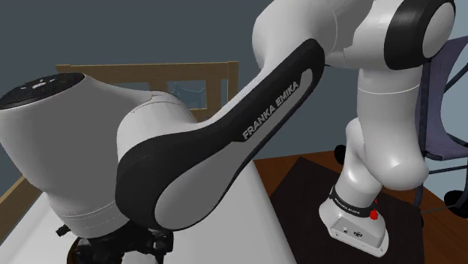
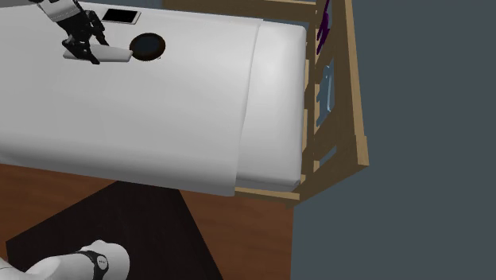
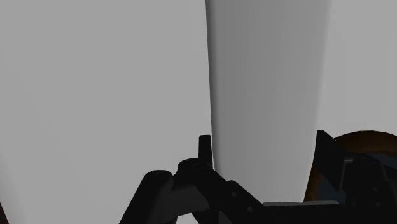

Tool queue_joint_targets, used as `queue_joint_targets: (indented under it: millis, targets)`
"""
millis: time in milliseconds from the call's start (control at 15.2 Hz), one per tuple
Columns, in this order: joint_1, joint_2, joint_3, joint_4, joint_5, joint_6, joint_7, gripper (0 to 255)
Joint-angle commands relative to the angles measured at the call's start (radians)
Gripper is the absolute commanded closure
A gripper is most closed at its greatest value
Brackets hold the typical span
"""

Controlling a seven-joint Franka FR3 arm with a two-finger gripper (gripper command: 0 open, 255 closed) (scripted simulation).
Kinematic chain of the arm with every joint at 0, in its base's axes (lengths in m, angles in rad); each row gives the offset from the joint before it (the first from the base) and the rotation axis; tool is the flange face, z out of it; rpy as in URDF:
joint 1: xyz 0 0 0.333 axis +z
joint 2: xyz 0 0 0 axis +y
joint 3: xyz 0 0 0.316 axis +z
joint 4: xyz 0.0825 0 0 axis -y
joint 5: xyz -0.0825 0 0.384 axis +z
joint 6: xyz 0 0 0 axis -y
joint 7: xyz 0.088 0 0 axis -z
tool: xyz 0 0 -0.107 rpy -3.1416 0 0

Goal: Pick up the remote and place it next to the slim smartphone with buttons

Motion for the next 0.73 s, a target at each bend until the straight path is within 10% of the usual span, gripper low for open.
queue_joint_targets:
  millis: [0,462,660]
  targets:
    - [0.049,0.056,0.003,0.079,-0.030,-0.032,0.052,255]
    - [0.248,0.267,-0.007,0.382,-0.123,-0.147,0.202,255]
    - [0.248,0.276,-0.012,0.356,-0.128,-0.112,0.206,255]
